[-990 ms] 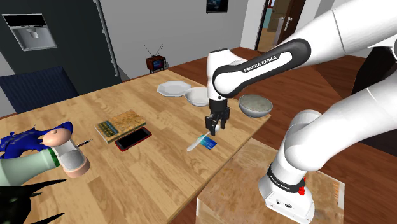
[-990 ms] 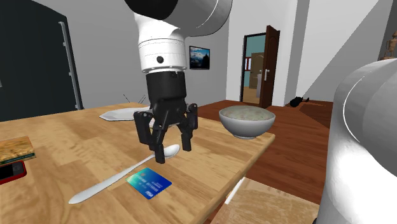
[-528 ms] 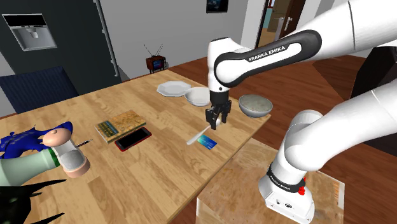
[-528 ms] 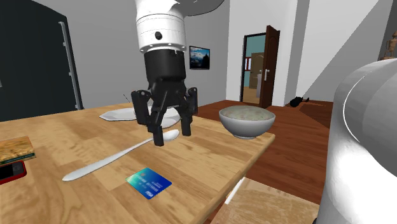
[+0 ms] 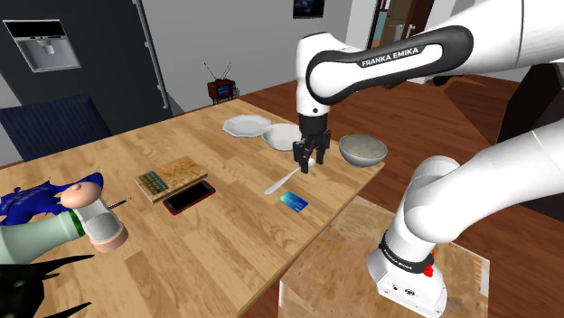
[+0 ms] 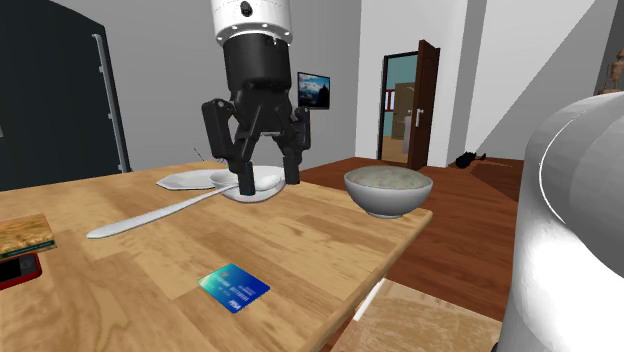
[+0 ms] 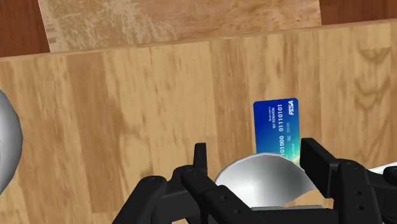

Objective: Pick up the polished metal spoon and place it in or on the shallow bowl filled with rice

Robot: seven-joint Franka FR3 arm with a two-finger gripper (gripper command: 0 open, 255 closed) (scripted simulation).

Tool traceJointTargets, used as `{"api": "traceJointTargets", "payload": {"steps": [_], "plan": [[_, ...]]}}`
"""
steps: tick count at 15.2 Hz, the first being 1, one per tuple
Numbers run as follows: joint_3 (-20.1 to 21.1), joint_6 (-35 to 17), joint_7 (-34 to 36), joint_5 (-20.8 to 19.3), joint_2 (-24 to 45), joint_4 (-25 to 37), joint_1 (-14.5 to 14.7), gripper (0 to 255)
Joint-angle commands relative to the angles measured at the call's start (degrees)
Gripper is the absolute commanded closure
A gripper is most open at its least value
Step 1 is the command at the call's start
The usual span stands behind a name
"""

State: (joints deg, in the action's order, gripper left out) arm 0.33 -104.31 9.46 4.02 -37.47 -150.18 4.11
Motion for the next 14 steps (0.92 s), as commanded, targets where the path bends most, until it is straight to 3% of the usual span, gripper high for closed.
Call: {"api": "traceJointTargets", "payload": {"steps": [1,11,14], "plan": [[-0.1,1.7,0.1,-0.1,-0.4,1.3,0.0,255],[-0.2,9.4,0.5,-0.2,-1.3,8.1,-0.1,255],[-3.7,10.4,-3.6,-3.2,-2.9,7.3,-2.1,255]]}}
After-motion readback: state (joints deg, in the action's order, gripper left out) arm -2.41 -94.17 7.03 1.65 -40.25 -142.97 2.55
